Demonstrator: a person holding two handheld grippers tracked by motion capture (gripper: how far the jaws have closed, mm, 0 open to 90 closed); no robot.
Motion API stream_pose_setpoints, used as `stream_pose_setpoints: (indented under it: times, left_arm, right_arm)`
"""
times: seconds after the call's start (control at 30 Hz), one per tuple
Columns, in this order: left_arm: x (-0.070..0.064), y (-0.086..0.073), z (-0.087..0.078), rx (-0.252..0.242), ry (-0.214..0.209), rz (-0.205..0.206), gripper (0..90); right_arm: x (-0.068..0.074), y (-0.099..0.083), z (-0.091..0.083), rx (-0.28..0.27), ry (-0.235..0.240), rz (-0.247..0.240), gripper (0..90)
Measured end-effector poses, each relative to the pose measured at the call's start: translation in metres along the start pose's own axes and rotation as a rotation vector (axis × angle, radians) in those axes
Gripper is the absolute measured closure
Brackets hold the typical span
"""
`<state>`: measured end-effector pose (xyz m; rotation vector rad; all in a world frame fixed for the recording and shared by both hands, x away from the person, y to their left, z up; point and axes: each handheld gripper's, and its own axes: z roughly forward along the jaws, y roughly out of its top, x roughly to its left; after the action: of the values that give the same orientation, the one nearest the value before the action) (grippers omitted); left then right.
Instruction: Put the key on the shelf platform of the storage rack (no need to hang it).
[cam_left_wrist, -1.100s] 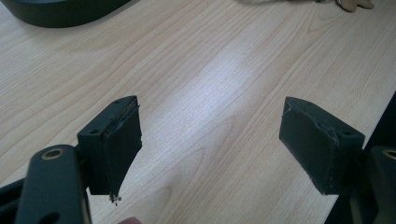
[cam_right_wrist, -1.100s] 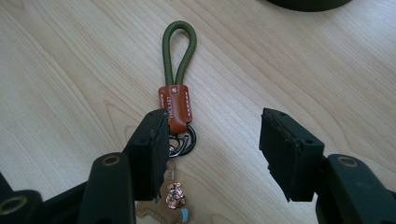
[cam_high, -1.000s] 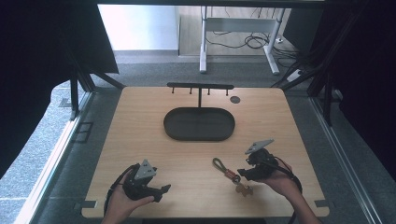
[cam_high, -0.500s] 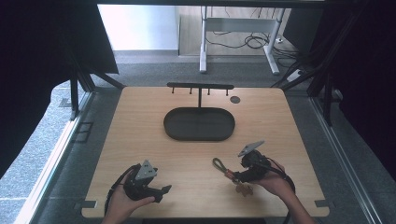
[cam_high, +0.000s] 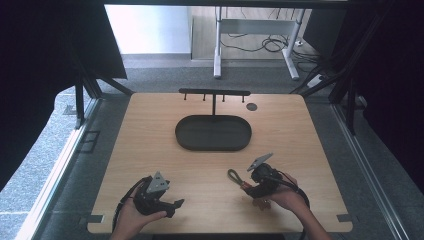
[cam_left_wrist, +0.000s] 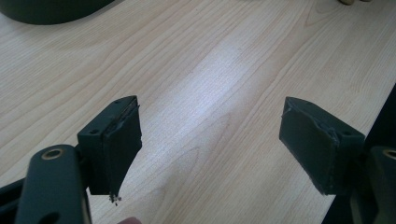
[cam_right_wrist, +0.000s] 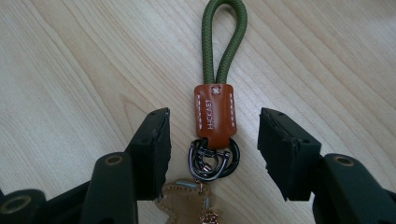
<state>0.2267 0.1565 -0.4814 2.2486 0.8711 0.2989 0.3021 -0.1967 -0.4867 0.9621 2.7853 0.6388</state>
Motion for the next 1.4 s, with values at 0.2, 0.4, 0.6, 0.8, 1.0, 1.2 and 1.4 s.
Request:
stream_pose_setpoints:
  times: [0.2, 0.4, 0.6, 0.8, 1.0, 1.2, 1.4]
  left_arm:
    - [0.000, 0.000, 0.000, 0.000, -0.001, 0.000, 21.5]
    - [-0.001, 0.000, 0.001, 0.005, -0.003, 0.004, 21.5]
    - [-0.001, 0.000, 0.001, 0.006, -0.003, 0.003, 21.5]
    - [-0.001, 0.000, 0.003, 0.010, -0.006, 0.005, 21.4]
    - [-0.001, 0.000, 0.003, 0.011, -0.007, 0.007, 21.5]
    - [-0.001, 0.000, 0.003, 0.011, -0.007, 0.008, 21.4]
    - [-0.001, 0.000, 0.003, 0.011, -0.006, 0.007, 21.4]
  right_arm:
    - [0.001, 0.001, 0.006, 0.022, 0.006, -0.002, 45.1]
    - [0.003, 0.004, 0.012, 0.043, 0.010, -0.017, 48.8]
    - [0.001, 0.006, 0.016, 0.050, 0.019, -0.016, 53.8]
    - [0.000, 0.007, 0.018, 0.060, 0.019, -0.014, 58.4]
    - [-0.002, 0.007, 0.021, 0.077, 0.023, -0.009, 62.5]
    - [-0.003, 0.007, 0.023, 0.081, 0.025, -0.004, 65.9]
    - [-0.003, 0.007, 0.022, 0.086, 0.036, -0.012, 66.8]
